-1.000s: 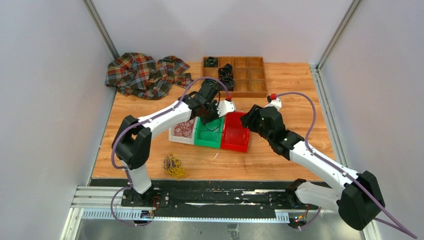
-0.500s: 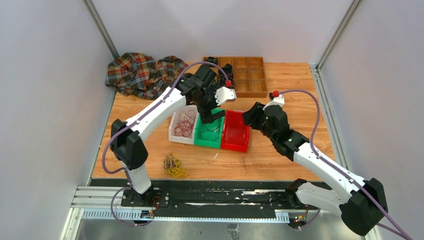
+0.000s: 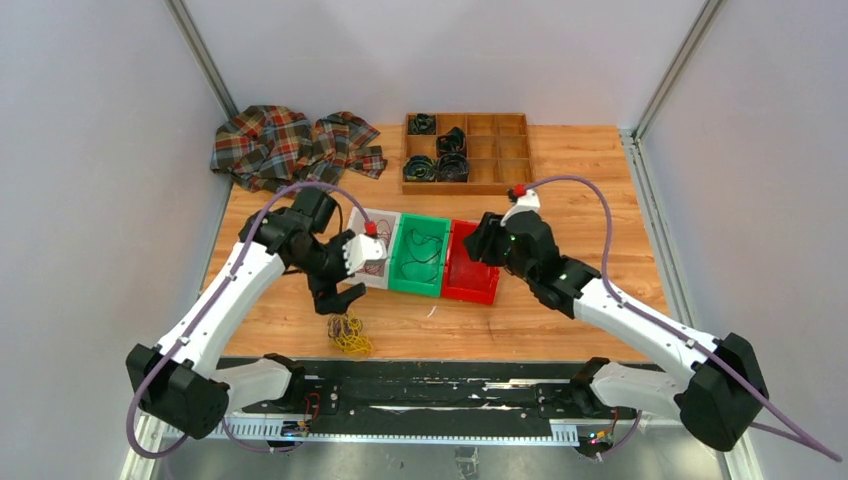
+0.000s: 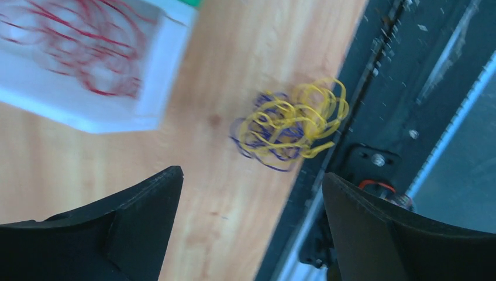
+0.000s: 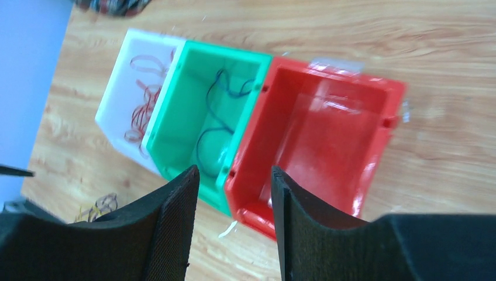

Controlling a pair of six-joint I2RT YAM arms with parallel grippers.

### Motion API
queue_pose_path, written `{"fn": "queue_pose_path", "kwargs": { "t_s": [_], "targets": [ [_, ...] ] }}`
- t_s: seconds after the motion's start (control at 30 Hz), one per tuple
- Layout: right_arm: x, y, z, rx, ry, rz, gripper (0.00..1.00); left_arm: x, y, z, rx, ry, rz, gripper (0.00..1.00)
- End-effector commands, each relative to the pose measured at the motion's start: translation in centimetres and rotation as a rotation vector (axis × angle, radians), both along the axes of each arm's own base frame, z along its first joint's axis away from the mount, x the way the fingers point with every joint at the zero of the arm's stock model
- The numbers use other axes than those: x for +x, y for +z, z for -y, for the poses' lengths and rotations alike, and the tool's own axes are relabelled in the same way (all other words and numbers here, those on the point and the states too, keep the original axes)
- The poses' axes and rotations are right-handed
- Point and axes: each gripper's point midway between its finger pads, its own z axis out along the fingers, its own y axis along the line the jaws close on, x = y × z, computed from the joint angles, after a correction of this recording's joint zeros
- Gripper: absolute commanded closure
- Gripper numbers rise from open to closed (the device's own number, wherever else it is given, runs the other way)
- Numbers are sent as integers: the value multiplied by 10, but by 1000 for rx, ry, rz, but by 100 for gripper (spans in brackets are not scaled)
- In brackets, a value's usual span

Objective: Untangle the cables

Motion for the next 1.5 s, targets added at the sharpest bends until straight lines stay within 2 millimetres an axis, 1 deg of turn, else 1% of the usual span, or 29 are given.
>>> {"fn": "queue_pose_path", "kwargs": {
  "t_s": [0.0,0.1,0.2,0.3,0.37,0.43,0.57,0.7,0.83,0.87,0.93,1.0,1.1,1.13,1.2,1.33,1.4,1.47],
  "targets": [
    [-9,15,-32,-37,107,76,51,-29,-37,-9,-17,28,-168,9],
    [-18,15,-47,-55,158,99,52,-24,-57,-16,-12,86,-183,14],
    [-27,13,-60,-74,202,111,52,-21,-76,-32,20,103,-176,18],
    [-33,9,-69,-90,236,113,52,-20,-88,-50,39,108,-179,24],
    [-37,6,-74,-93,254,109,53,-20,-94,-56,46,103,-183,24],
    [-39,4,-78,-95,265,106,54,-19,-101,-57,50,116,-190,26],
    [-42,4,-82,-98,277,107,55,-21,-112,-52,29,133,-256,33],
    [-42,4,-82,-110,276,110,57,-25,-115,-45,-2,147,-302,40],
    [-41,3,-81,-115,270,111,59,-27,-116,-43,-19,134,-301,50],
    [-41,4,-82,-113,271,111,60,-26,-117,-44,-12,137,-303,56],
    [-41,4,-83,-112,273,111,62,-24,-115,-44,-10,147,-301,64],
    [-41,5,-84,-112,275,112,64,-22,-112,-42,-20,148,-288,74],
    [-42,6,-87,-113,282,117,68,-12,-98,-37,-53,165,-249,92],
    [-42,6,-87,-114,283,119,69,-9,-92,-34,-71,178,-238,95],
    [-43,7,-89,-109,289,125,71,-3,-78,-25,-125,194,-213,99],
    [-47,9,-97,-101,319,138,73,7,-50,-15,-199,215,-153,99],
    [-50,10,-105,-86,350,145,73,6,-40,-14,-209,210,-144,99],
    [-59,12,-119,-63,414,160,69,0,-35,-16,-195,200,-144,99]
  ]
}}
